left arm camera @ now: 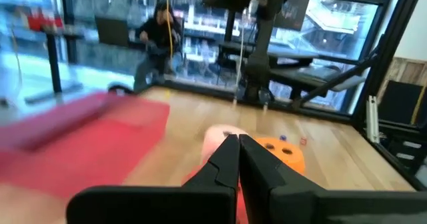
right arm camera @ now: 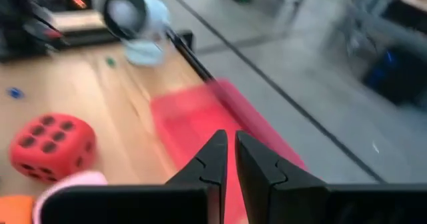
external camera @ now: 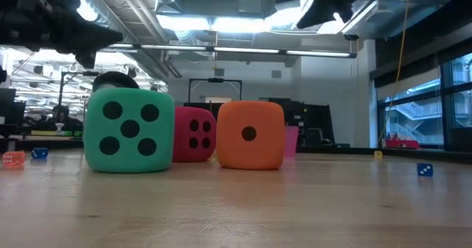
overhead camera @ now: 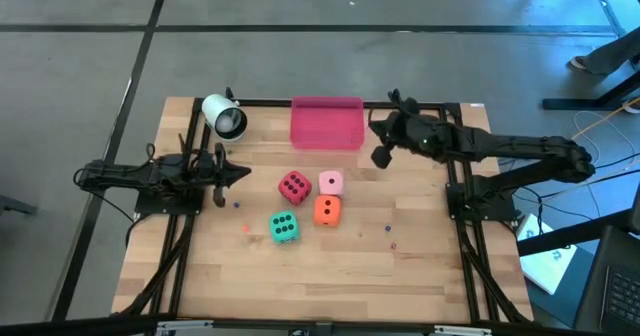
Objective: Pick & Place Dice
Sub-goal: Put the yellow die into the pink bin
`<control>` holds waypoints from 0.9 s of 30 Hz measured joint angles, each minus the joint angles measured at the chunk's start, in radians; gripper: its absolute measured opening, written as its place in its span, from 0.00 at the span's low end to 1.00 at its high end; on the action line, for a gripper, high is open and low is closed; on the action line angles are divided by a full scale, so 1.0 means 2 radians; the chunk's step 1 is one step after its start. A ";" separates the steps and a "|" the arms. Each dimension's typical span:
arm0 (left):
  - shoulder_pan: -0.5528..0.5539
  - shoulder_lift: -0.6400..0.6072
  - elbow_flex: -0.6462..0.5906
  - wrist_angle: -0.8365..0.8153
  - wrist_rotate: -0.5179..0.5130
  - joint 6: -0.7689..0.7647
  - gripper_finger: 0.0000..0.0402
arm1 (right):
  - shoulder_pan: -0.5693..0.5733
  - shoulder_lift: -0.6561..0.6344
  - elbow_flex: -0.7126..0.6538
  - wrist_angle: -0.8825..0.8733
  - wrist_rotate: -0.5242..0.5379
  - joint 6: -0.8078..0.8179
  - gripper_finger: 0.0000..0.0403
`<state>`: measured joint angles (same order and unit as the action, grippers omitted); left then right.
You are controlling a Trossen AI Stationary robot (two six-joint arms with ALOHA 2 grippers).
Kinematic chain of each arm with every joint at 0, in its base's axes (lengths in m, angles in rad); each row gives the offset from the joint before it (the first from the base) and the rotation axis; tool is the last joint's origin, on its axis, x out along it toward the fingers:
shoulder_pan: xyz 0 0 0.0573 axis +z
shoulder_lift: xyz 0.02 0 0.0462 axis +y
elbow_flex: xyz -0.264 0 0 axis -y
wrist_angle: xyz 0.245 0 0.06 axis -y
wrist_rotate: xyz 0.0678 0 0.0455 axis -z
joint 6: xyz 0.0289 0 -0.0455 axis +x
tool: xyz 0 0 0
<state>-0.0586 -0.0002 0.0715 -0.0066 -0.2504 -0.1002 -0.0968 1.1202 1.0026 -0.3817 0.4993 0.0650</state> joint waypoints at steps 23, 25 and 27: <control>0.000 0.039 0.000 0.111 -0.006 0.012 0.04 | -0.278 0.126 0.010 -0.260 -0.125 0.099 0.09; 0.000 0.046 0.000 0.119 -0.006 0.012 0.06 | -0.296 0.131 0.010 -0.264 -0.141 0.090 0.11; 0.000 0.051 0.000 0.124 -0.007 0.012 0.07 | -0.311 0.132 0.010 -0.269 -0.157 0.084 0.17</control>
<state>-0.0589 0.1015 0.0715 0.2419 -0.2646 -0.0753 -0.7183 1.3837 1.0222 -0.9207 0.1856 0.2325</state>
